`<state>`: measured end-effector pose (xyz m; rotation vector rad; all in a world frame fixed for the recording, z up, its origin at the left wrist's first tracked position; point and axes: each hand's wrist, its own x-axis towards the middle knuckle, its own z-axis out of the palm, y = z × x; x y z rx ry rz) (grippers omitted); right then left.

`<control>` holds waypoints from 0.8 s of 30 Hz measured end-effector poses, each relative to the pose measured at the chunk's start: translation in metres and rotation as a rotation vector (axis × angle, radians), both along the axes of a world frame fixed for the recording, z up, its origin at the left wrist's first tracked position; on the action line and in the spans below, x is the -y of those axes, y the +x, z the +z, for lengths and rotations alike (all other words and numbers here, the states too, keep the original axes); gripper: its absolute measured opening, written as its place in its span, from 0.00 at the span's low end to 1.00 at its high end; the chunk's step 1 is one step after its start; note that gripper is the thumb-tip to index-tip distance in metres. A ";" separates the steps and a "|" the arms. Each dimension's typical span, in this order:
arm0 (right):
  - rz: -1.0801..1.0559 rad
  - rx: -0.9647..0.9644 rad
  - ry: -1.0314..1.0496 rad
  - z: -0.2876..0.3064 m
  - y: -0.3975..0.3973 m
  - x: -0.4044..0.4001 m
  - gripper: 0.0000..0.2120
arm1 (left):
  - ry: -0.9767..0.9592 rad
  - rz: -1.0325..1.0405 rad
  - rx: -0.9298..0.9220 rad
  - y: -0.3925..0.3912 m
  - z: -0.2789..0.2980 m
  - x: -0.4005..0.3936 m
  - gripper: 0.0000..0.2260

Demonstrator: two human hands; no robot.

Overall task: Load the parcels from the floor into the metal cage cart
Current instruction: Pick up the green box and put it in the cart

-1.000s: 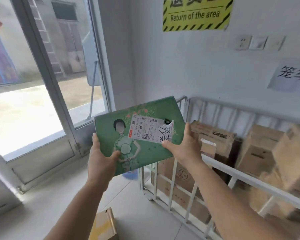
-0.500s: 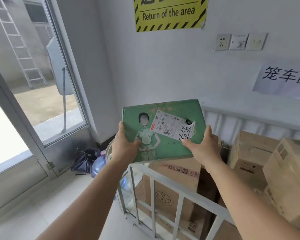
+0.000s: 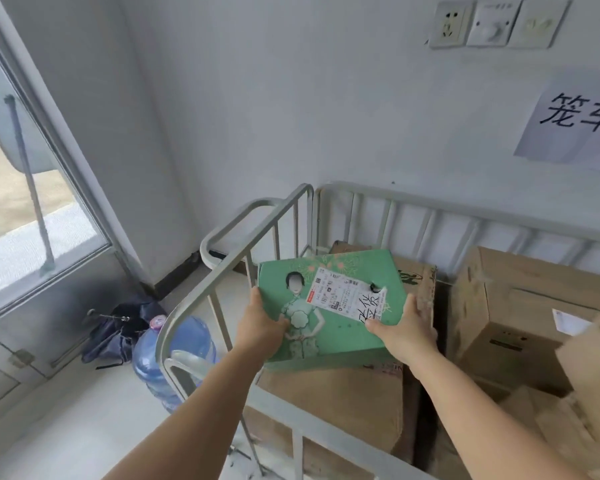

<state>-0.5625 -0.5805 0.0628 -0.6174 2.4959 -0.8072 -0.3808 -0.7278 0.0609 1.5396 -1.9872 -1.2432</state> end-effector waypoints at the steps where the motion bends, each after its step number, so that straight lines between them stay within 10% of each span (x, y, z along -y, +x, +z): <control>1: -0.014 0.009 0.025 -0.010 -0.002 0.008 0.51 | 0.021 -0.016 0.018 -0.004 -0.009 0.010 0.33; 24: -0.085 0.155 0.328 -0.106 -0.026 0.034 0.48 | 0.098 -0.151 0.291 -0.045 -0.093 0.046 0.27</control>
